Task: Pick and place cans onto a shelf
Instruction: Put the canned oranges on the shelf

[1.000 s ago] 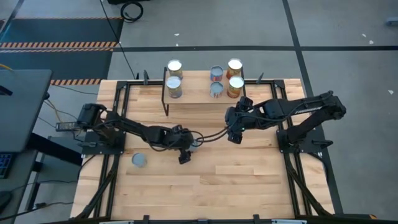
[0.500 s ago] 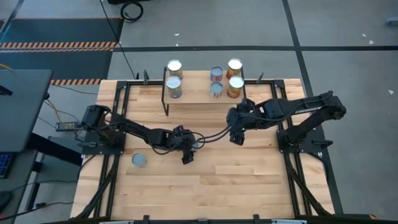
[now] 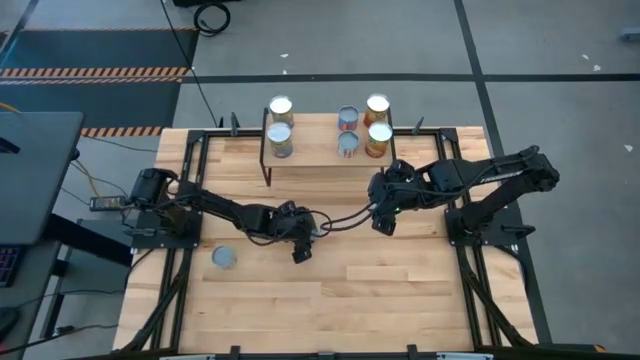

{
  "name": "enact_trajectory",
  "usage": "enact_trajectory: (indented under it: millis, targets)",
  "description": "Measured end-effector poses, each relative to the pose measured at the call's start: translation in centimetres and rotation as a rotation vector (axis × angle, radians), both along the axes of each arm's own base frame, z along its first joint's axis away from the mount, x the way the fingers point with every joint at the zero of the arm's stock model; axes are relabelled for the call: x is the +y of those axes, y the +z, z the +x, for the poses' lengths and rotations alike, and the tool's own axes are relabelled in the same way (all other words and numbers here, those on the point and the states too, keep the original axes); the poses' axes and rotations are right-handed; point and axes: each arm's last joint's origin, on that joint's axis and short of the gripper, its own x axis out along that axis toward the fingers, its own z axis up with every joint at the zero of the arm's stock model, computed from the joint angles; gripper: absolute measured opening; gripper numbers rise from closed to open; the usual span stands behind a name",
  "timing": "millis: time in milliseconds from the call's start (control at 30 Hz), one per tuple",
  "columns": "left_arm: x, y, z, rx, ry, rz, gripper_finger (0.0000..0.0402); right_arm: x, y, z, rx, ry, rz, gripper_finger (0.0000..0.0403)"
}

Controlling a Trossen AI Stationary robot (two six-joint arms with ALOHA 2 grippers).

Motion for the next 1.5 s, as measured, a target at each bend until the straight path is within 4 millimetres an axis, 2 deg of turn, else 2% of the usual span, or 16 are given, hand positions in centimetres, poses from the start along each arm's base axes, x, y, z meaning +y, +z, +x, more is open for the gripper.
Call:
enact_trajectory:
  millis: [67, 133, 267, 367, 500, 567, 667, 833, 967, 1100, 1233, 1500]
  targets:
    - [0.1, 2.7, 0.8, -0.025, -0.021, 0.002, 0.0285, -0.1, 0.2, -0.3, -0.007, -0.011, 0.006, 0.0348]
    - [0.3, 6.4, 1.7, -0.060, -0.049, 0.011, 0.0285, -0.2, 0.4, -0.6, -0.019, -0.022, 0.012, 0.0348]
    - [2.0, 13.8, 3.0, -0.066, -0.107, 0.086, 0.0285, -0.5, 0.8, -0.9, -0.039, -0.040, 0.014, 0.0347]
    - [4.8, 18.5, 3.2, -0.105, -0.105, 0.153, 0.0285, -0.8, 1.0, -1.1, -0.056, -0.061, 0.020, 0.0348]
    - [10.0, 21.1, 2.7, -0.120, -0.084, 0.190, 0.0285, -0.9, 1.4, -1.3, -0.076, -0.066, 0.025, 0.0347]
    - [12.7, 21.1, 2.1, -0.107, -0.058, 0.183, 0.0285, -0.9, 1.4, -1.4, -0.082, -0.074, 0.031, 0.0348]
    - [16.1, 19.9, 1.4, -0.076, -0.027, 0.170, 0.0285, -0.9, 1.4, -1.4, -0.086, -0.083, 0.037, 0.0348]
    - [19.4, 18.2, 0.8, -0.073, 0.052, 0.167, 0.0285, -0.9, 1.5, -1.3, -0.096, -0.082, 0.040, 0.0348]
    - [19.9, 17.4, 1.5, -0.080, 0.060, 0.170, 0.0284, -1.0, 1.5, -1.3, -0.099, -0.079, 0.042, 0.0347]
    - [19.6, 15.9, 2.7, -0.031, -0.032, 0.194, 0.0284, -1.2, 1.6, -1.1, -0.109, -0.085, 0.046, 0.0347]
    - [20.1, 14.6, 3.2, 0.012, -0.095, 0.202, 0.0284, -1.2, 1.6, -1.1, -0.110, -0.085, 0.052, 0.0347]
    - [20.6, 14.5, 3.1, 0.020, -0.073, 0.231, 0.0309, -1.1, 1.6, -1.1, -0.119, -0.099, 0.086, 0.0347]
